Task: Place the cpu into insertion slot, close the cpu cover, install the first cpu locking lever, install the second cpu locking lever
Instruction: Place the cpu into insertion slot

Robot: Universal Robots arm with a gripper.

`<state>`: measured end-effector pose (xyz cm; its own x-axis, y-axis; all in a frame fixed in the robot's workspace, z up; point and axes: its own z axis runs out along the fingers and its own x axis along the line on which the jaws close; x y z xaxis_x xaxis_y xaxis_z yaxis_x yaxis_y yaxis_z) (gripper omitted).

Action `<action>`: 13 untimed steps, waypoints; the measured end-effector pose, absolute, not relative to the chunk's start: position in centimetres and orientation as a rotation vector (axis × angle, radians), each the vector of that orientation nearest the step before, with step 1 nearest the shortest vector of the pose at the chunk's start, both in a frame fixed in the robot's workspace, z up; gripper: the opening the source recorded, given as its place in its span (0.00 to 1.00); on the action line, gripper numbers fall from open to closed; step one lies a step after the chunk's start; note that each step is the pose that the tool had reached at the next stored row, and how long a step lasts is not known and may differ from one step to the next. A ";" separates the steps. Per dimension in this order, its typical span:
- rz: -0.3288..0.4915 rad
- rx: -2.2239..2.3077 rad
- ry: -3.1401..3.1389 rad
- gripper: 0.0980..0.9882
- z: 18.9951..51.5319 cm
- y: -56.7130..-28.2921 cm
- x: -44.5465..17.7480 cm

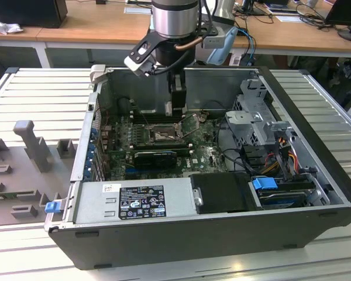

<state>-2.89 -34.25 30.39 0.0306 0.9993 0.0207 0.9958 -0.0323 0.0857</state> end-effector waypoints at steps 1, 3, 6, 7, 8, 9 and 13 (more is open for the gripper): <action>0.115 2.221 2.152 0.49 30.3 -34.2 -2.9; 0.115 2.221 2.152 0.49 30.1 -34.2 -3.0; 0.115 2.221 2.152 0.49 29.2 -34.2 -3.2; 0.114 2.221 2.153 0.49 29.0 -34.2 -3.2; 0.113 2.222 2.153 0.49 28.9 -34.2 -3.2; 0.113 2.222 2.153 0.49 28.7 -34.2 -3.2; 0.112 2.222 2.154 0.49 28.4 -34.2 -3.2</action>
